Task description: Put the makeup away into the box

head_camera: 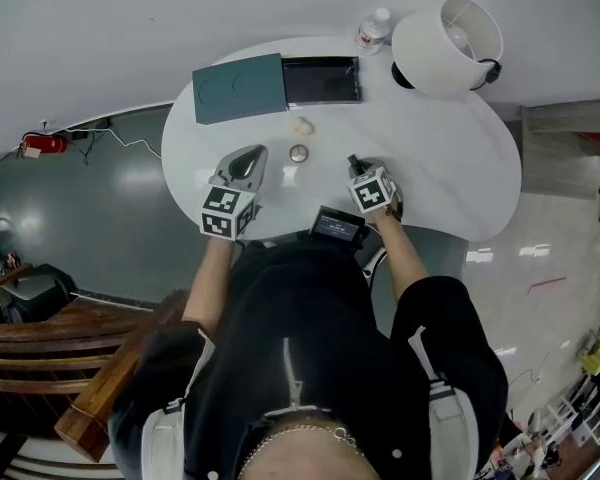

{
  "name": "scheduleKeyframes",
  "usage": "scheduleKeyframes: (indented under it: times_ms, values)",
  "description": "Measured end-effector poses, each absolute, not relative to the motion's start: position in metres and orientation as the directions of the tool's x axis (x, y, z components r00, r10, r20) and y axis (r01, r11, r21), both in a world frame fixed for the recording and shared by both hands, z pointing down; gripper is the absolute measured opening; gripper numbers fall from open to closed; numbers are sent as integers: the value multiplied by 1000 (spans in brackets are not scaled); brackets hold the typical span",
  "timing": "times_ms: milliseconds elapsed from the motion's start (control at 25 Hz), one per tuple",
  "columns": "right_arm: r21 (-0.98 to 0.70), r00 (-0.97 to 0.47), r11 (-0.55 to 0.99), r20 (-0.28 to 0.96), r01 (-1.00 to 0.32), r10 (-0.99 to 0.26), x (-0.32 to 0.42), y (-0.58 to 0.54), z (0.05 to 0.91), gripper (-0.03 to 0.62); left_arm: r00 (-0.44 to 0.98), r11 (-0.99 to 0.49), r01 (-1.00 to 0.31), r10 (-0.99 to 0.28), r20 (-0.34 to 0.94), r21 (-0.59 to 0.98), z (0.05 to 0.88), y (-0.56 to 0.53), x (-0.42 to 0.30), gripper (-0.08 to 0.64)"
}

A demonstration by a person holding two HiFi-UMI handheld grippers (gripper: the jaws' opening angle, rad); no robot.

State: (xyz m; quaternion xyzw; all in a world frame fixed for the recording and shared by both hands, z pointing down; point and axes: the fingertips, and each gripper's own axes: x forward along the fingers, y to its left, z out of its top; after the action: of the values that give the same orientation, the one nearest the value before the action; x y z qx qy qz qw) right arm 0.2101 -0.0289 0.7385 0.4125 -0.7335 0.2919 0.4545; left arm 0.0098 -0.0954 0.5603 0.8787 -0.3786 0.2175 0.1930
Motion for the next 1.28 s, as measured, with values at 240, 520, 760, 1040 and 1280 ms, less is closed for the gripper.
scheduleKeyframes:
  times_ms: [240,520,760,1040,1280]
  values:
    - [-48,-261,503,895,-863,-361,209,-44,727,85,611,-626,-759,-590,528,179,562,-98,8,14]
    - [-27,-288,525,859,-851,-423,207,-85,698,84,584,-596,-784,-611,534,175,563,-99,0,14]
    - [-1,-308,556,833,-831,-459,202,-128,677,84,552,-555,-813,-640,534,175,563,-100,-12,14]
    - [58,-346,624,791,-779,-505,181,-190,646,85,494,-488,-856,-673,550,172,562,-100,-31,14]
    - [115,-385,714,777,-691,-498,155,-239,638,84,448,-435,-884,-688,571,170,571,-91,-52,14]
